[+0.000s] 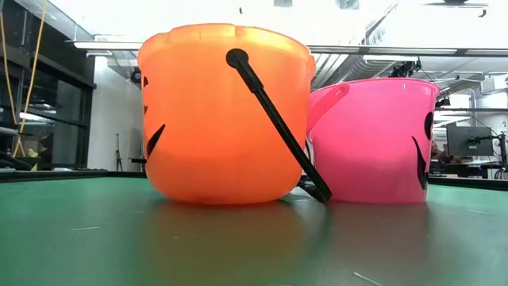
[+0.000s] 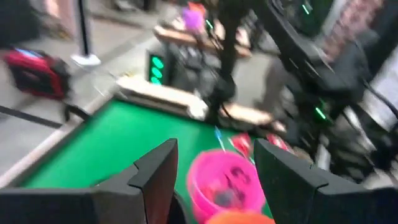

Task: Sort candy by brand, put in halloween buckets
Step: Put the orange gummy into the pink bucket

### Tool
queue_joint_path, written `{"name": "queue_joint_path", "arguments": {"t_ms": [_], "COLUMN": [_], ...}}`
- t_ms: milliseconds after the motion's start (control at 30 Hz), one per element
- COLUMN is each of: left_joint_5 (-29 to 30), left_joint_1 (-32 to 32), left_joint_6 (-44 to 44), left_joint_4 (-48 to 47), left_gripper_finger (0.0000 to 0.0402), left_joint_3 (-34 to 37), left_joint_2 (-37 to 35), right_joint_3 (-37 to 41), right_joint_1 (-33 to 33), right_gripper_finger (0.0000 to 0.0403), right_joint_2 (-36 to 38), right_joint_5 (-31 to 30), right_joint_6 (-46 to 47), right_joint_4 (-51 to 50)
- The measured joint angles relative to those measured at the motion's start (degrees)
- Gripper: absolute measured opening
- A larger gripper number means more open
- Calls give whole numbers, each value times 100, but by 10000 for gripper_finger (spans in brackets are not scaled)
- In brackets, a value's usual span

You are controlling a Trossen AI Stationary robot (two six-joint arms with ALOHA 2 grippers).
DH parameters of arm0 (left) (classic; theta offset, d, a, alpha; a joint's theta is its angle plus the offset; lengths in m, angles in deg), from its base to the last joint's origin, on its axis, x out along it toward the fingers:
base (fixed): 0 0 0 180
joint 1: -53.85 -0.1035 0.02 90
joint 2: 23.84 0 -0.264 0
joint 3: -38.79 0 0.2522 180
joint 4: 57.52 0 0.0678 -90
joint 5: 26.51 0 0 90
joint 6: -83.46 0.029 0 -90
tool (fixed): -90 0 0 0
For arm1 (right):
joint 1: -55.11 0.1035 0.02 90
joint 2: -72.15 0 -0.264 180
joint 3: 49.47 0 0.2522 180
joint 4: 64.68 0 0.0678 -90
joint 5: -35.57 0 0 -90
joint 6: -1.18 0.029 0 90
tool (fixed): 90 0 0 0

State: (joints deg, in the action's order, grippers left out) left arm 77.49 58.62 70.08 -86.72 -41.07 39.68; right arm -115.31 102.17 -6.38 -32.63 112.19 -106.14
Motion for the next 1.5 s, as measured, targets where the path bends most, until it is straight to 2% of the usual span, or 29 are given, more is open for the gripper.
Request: {"name": "queue_joint_path", "arguments": {"t_ms": [133, 333, 500, 700, 933, 1000, 1100, 1300, 1333, 1433, 1500], "left_joint_5": [616, 726, 715, 430, 306, 306, 306, 308, 308, 415, 659], "left_joint_1": [95, 94, 94, 94, 96, 96, 96, 96, 95, 87, 87], "left_joint_6": [107, 255, 251, 49, -3, -2, 1, 177, 224, 466, 619], "left_joint_4": [-28, -42, -68, -157, -193, -199, -197, -194, -171, -15, 112], "left_gripper_finger": [202, 202, 202, 202, 202, 202, 202, 202, 202, 202, 202], "left_joint_3": [0, 0, 4, 7, 7, 7, 7, 7, 7, 7, 7], "left_joint_2": [-286, -256, -84, 50, 59, 59, 57, 4, -41, -367, -687], "right_joint_3": [-132, -142, -142, -148, -157, -170, -168, -469, -597, -1085, -1533], "right_joint_1": [688, 1074, 1086, 1079, 1085, 1083, 1065, 1074, 1073, 1019, 947], "right_gripper_finger": [248, 248, 248, 248, 242, 226, 177, 23, 15, 25, 23], "right_joint_2": [-559, -1200, -1556, -1926, -2353, -2440, -2460, -2412, -2389, -2281, -2139], "right_joint_5": [206, 225, 550, 866, 1249, 1346, 1376, 1314, 1290, 1253, 942], "right_joint_6": [1152, 2012, 2066, 1858, 1593, 1388, 1231, 680, 507, 49, -418], "right_joint_4": [12, -59, -272, -654, -652, -626, -607, -1130, -1304, -2082, -2595]}}
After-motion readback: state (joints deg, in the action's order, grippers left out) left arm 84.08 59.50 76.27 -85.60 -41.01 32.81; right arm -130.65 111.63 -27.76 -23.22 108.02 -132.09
